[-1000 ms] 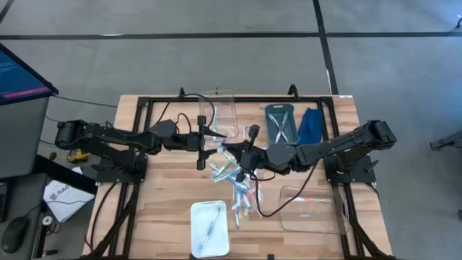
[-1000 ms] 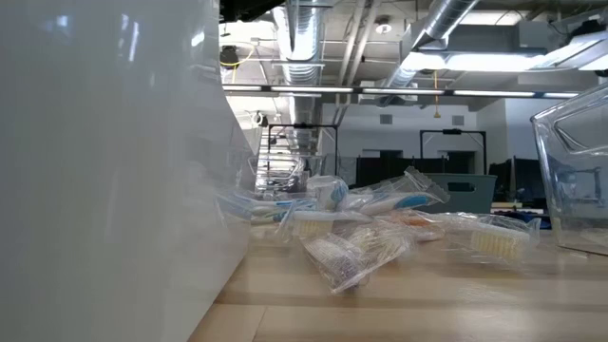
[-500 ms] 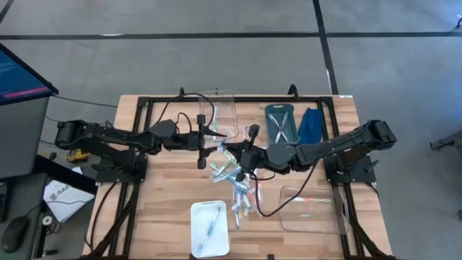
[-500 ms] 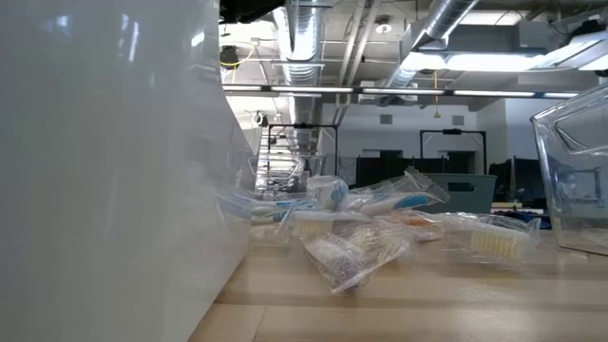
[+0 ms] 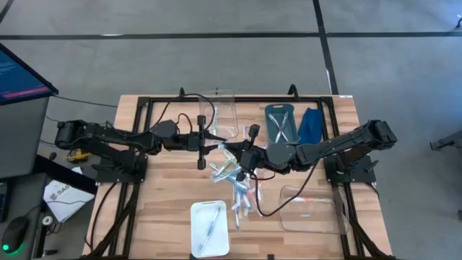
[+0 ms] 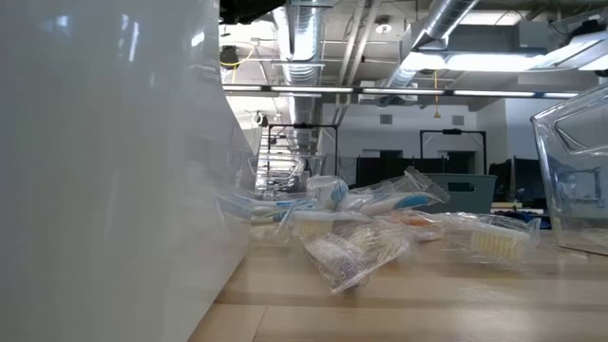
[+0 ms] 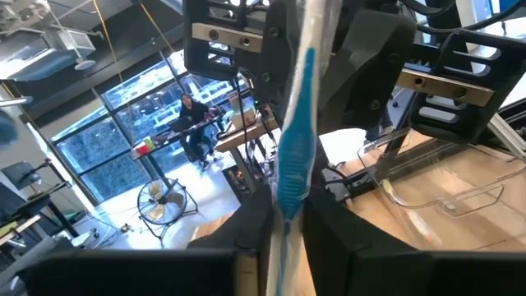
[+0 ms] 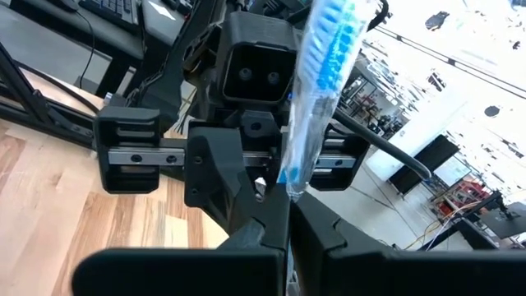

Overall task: Pick & Place Toothbrushes
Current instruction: Put the blue toothbrush into the white bin

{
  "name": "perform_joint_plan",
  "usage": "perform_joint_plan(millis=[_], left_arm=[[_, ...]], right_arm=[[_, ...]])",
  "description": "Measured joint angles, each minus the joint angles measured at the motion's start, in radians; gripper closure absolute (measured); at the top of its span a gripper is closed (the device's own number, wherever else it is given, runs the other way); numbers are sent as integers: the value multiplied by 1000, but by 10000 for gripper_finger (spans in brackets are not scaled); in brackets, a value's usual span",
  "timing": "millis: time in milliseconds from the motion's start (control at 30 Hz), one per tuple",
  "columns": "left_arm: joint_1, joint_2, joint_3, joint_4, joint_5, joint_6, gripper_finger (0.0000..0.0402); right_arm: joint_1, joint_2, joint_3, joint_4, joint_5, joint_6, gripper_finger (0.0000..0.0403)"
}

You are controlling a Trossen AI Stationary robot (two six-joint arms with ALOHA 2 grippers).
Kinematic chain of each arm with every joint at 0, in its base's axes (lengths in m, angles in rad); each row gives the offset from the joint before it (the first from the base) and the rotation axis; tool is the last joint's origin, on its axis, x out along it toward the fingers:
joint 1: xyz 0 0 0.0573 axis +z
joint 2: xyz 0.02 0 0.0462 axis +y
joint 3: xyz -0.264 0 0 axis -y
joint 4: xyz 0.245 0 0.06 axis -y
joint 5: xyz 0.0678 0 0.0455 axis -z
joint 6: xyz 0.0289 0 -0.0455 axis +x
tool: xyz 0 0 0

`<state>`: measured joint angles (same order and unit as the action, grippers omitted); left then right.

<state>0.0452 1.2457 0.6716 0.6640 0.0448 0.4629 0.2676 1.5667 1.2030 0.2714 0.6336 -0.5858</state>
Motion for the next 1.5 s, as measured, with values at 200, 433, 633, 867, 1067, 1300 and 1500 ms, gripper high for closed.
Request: perform_joint_plan(millis=[200, 433, 633, 867, 1067, 1300, 1500], left_arm=[[0, 0, 0, -1, 0, 0, 354], [0, 0, 0, 1, 0, -1, 357], [0, -1, 1, -16, -54, 0, 356], [0, -14, 1, -51, -115, 3, 360], [-6, -47, 0, -96, -117, 2, 358], [-62, -109, 1, -161, -116, 0, 364], [-215, -155, 99, -425, -221, -42, 361]], right_arm=[[0, 0, 0, -3, 0, 0, 393], [0, 0, 0, -9, -1, 30, 346], [27, 0, 0, -10, 4, 37, 284], [83, -12, 0, 3, 84, 31, 215], [134, -31, 0, -32, 319, -42, 187], [179, -75, 0, -43, 465, -19, 178], [196, -194, 0, -279, 205, 174, 181]])
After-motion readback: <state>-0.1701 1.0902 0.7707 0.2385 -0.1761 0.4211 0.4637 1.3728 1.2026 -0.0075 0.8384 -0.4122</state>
